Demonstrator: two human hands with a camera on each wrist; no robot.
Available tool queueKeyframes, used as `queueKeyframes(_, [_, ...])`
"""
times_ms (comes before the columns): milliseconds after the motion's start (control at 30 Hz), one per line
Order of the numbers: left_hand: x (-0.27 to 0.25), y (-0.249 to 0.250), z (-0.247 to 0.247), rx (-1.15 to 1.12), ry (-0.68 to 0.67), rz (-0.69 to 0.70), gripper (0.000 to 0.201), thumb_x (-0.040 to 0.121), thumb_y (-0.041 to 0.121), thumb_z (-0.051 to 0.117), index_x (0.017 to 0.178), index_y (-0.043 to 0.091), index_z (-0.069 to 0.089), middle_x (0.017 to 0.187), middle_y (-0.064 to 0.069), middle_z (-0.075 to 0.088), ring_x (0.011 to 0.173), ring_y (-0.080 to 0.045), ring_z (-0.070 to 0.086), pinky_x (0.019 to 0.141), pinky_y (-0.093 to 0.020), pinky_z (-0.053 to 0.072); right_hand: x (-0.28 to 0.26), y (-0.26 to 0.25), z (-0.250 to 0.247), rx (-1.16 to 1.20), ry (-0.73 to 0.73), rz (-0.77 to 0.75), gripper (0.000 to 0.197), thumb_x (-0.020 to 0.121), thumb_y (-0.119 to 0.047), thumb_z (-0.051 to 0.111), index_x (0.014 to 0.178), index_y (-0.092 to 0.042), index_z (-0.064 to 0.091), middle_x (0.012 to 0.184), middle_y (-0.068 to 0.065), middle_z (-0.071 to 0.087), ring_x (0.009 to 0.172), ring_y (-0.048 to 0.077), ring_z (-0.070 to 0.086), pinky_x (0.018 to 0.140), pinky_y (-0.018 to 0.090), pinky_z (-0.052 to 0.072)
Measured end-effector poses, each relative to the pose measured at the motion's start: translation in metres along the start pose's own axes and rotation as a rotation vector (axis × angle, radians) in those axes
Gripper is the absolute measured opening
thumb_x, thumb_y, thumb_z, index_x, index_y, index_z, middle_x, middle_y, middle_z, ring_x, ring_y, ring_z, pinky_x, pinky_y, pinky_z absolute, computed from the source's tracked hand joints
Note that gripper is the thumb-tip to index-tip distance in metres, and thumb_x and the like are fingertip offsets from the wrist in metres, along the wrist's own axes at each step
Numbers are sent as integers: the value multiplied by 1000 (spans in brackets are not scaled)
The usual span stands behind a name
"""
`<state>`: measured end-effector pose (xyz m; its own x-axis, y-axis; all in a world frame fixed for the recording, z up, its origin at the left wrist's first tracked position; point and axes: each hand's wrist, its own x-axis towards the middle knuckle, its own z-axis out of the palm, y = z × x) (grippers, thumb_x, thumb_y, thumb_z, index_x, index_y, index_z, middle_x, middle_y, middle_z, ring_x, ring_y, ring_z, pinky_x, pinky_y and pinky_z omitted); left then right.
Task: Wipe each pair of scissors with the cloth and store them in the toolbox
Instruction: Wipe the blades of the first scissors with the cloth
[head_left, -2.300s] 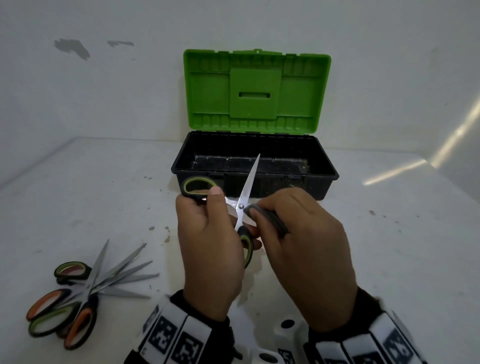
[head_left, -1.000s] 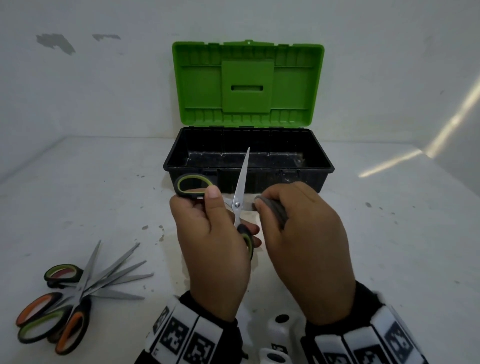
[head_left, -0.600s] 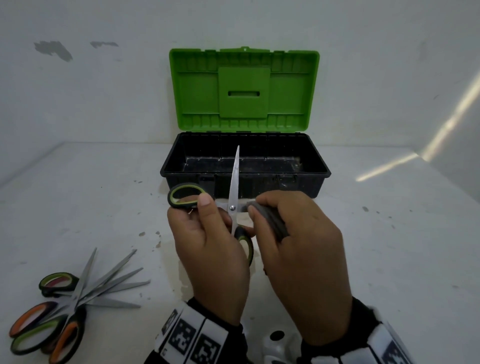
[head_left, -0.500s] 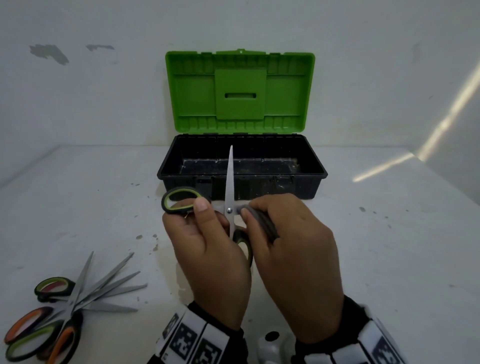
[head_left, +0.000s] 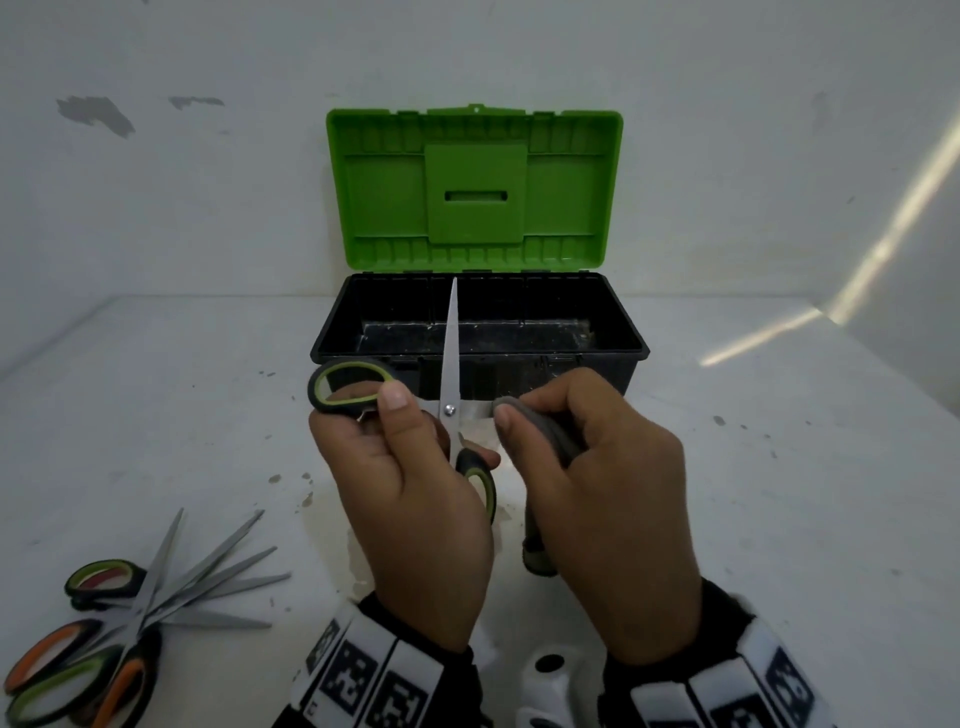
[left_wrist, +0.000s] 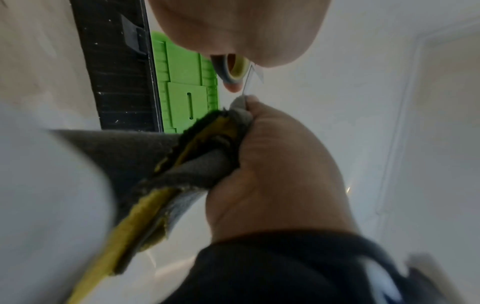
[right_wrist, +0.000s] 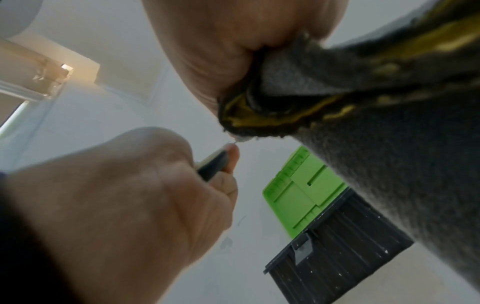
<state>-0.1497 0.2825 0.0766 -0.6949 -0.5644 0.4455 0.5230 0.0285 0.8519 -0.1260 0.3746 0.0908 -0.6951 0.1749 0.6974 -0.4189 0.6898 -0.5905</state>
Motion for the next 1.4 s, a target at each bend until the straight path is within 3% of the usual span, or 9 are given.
queueKeyframes(67, [1, -2, -2, 4, 13, -11, 14, 97, 41, 41, 95, 29, 48, 76, 4, 52, 65, -12, 53, 64, -37, 49, -3, -1, 3, 7, -18, -13, 10, 88, -24, 70, 81, -19, 64, 65, -12, 58, 61, 6, 56, 54, 11, 44])
queueKeyframes(200, [-1, -2, -6, -19, 17, -75, 15, 94, 51, 41, 94, 38, 49, 73, 5, 53, 67, -36, 58, 62, -60, 53, -5, 5, 1, 29, 8, 32, 13, 89, -24, 70, 78, -19, 63, 59, -12, 56, 57, 9, 55, 49, 11, 41])
queueKeyframes(333, [-2, -1, -7, -20, 25, -61, 11, 95, 49, 41, 92, 41, 49, 72, 8, 53, 64, -25, 54, 60, -60, 52, -6, -2, 2, 25, 1, 1, 12, 89, -25, 69, 80, -19, 64, 62, -12, 57, 59, 8, 55, 51, 11, 43])
queueKeyframes(500, [0, -4, -10, 44, 42, -43, 11, 98, 44, 38, 96, 41, 47, 79, 23, 59, 70, -1, 58, 66, -40, 56, 1, 8, -10, 46, 20, 121, 14, 88, -24, 70, 76, -20, 64, 56, -13, 57, 60, 7, 59, 49, 4, 38])
queueKeyframes(700, [0, -3, -11, 7, 36, -61, 10, 94, 53, 42, 92, 47, 50, 79, 4, 57, 70, -45, 58, 60, -64, 51, 2, -5, -5, 84, -20, 56, 12, 88, -26, 70, 79, -21, 64, 63, -13, 59, 64, 6, 60, 51, 8, 43])
queueKeyframes(867, [2, -5, -11, 6, 15, -105, 9, 100, 40, 40, 96, 38, 49, 77, 13, 59, 69, -21, 63, 53, -43, 59, 1, 7, -6, 8, -36, 74, 16, 88, -27, 70, 75, -21, 62, 58, -13, 55, 60, 9, 57, 48, 10, 40])
queueKeyframes(967, [3, -7, -12, -19, 0, -125, 11, 100, 38, 40, 97, 32, 49, 77, 7, 57, 69, -36, 62, 49, -33, 56, 4, 16, -13, 6, -28, 124, 17, 88, -24, 71, 74, -20, 62, 55, -12, 56, 59, 6, 59, 47, 4, 37])
queueKeyframes(1200, [17, 3, -3, -7, -109, -106, 14, 98, 43, 40, 90, 36, 48, 68, 1, 48, 62, -48, 52, 50, -53, 53, 11, 8, -10, -59, -69, 15, 14, 88, -28, 71, 78, -21, 63, 62, -12, 58, 57, 9, 56, 49, 17, 43])
queueKeyframes(1400, [24, 3, -4, -64, -94, -147, 17, 105, 28, 39, 90, 27, 45, 61, 9, 43, 60, -48, 46, 44, -28, 50, 16, 23, -21, -58, -59, 98, 17, 89, -29, 70, 75, -22, 61, 52, -11, 56, 46, 7, 57, 46, 27, 49])
